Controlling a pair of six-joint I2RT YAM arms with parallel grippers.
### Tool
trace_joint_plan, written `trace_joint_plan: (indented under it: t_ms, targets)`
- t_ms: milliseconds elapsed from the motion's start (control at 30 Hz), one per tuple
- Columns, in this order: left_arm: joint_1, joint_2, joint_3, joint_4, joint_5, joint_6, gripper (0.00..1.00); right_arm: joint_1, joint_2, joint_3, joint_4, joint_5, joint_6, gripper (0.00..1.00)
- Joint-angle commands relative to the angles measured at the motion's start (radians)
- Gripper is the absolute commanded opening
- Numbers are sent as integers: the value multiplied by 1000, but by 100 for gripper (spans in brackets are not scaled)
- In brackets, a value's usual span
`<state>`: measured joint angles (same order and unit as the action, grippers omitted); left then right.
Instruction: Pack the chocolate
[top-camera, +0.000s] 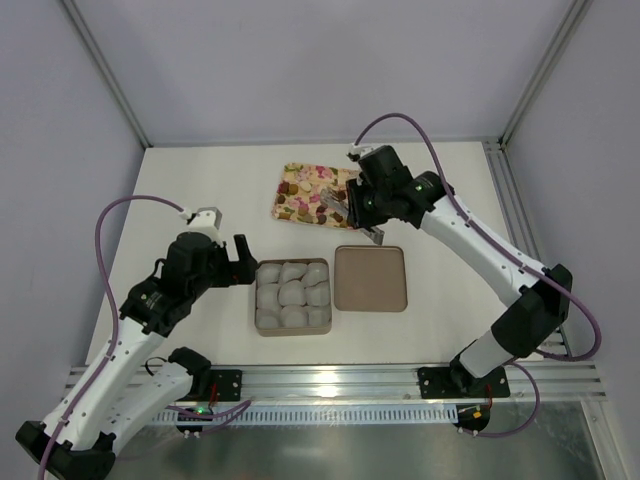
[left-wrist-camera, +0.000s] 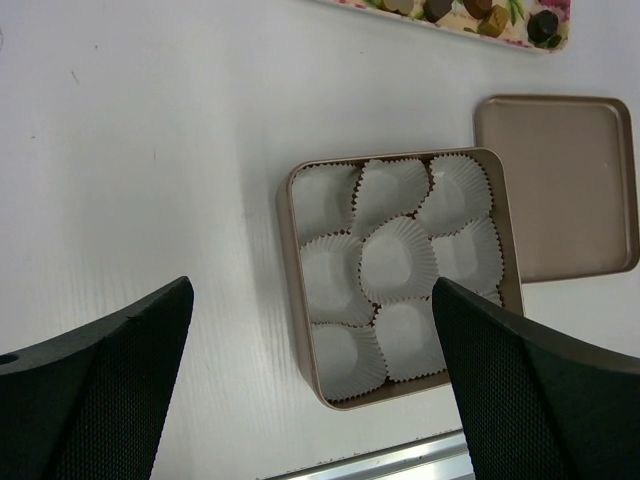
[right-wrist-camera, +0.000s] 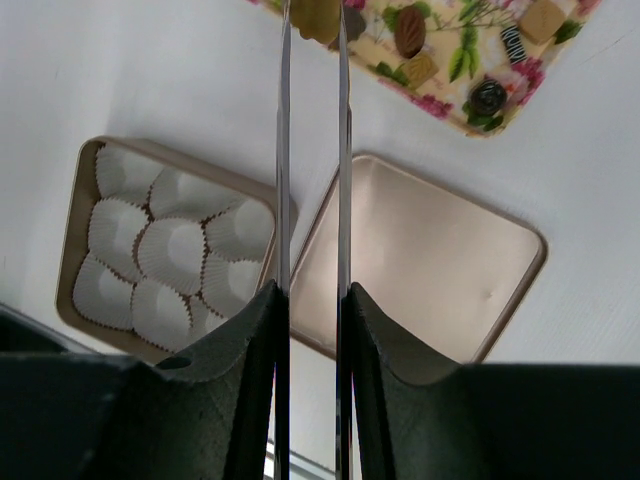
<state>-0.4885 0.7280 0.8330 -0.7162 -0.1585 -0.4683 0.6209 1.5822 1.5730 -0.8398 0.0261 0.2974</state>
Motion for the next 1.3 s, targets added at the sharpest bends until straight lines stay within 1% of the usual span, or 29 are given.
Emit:
trace_joint_plan:
  t_ms: [0, 100, 233, 333, 533, 833, 1100, 1200, 1267]
  targets:
    - [2, -9, -2, 8, -26, -9, 100, 62, -68, -44, -7, -57, 22, 29]
    - [4, -12, 2, 3, -36, -10, 100, 128, -105, -76, -15, -60, 40, 29]
    - [4, -18, 2, 1, -49, -15, 100, 221, -114, -103, 4, -71, 86, 29]
    - [4, -18, 2, 0, -52, -15, 100, 285, -85, -93, 28, -69, 111, 29]
    - [2, -19, 2, -2, -58, -16, 100, 370, 15, -64, 59, -63, 126, 29]
    - [4, -16, 2, -3, -58, -16, 100, 393, 87, -68, 111, -71, 143, 29]
    - [4, -15, 2, -3, -59, -16, 100, 408, 119, -67, 131, -66, 144, 29]
    - [4, -13, 2, -3, -59, -15, 100, 411, 127, -68, 134, -61, 146, 32]
    - [4, -13, 2, -3, -59, -15, 100, 412, 127, -70, 133, -57, 146, 37]
